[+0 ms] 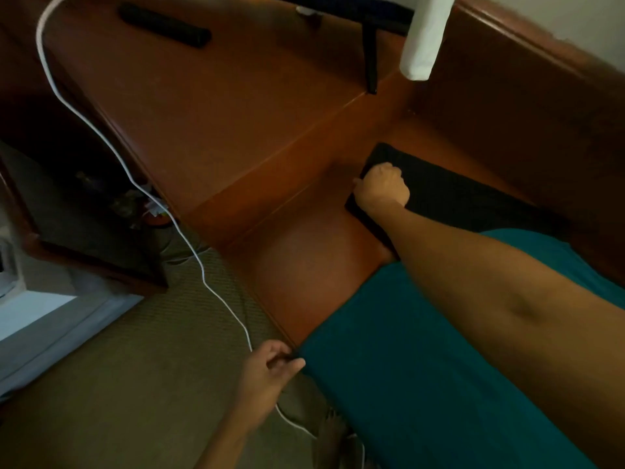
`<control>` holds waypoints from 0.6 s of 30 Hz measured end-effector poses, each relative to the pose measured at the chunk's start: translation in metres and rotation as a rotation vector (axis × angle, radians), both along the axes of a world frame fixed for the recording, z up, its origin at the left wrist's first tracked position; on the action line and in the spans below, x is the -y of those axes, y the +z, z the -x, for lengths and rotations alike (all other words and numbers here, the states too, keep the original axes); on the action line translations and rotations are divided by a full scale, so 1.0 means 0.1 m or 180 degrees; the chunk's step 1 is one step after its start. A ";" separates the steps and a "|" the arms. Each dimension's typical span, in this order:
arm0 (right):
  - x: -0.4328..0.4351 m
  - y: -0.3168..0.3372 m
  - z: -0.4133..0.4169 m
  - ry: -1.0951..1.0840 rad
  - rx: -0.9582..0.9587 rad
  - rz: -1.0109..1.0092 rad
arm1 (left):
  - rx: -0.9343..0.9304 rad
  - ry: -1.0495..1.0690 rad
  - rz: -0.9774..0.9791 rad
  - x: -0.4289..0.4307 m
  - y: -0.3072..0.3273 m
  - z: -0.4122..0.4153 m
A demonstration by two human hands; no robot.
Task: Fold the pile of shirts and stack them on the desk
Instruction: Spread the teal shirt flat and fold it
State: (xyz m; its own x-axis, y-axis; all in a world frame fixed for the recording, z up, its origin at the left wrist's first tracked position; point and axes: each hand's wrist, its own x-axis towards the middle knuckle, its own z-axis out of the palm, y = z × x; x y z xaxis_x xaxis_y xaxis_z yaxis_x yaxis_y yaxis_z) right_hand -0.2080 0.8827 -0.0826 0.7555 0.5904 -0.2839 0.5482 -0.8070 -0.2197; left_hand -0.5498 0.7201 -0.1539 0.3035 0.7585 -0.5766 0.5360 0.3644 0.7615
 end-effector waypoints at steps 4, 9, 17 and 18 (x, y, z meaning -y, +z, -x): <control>0.08 0.02 -0.17 -0.0287 -0.0285 -0.0509 | -0.0233 -0.0595 0.0089 -0.02 -0.07 0.12; 0.45 0.20 -0.47 -0.0684 -0.0982 -0.1437 | -0.0448 -0.0460 -0.0359 0.03 -0.01 0.13; 1.28 0.72 -0.91 -0.1651 -0.1771 -0.2405 | -0.0308 -0.0630 -0.1610 0.31 0.33 0.05; 1.41 0.74 -0.98 -0.1786 -0.1820 -0.2500 | -0.0244 -0.0758 -0.1849 0.36 0.41 0.02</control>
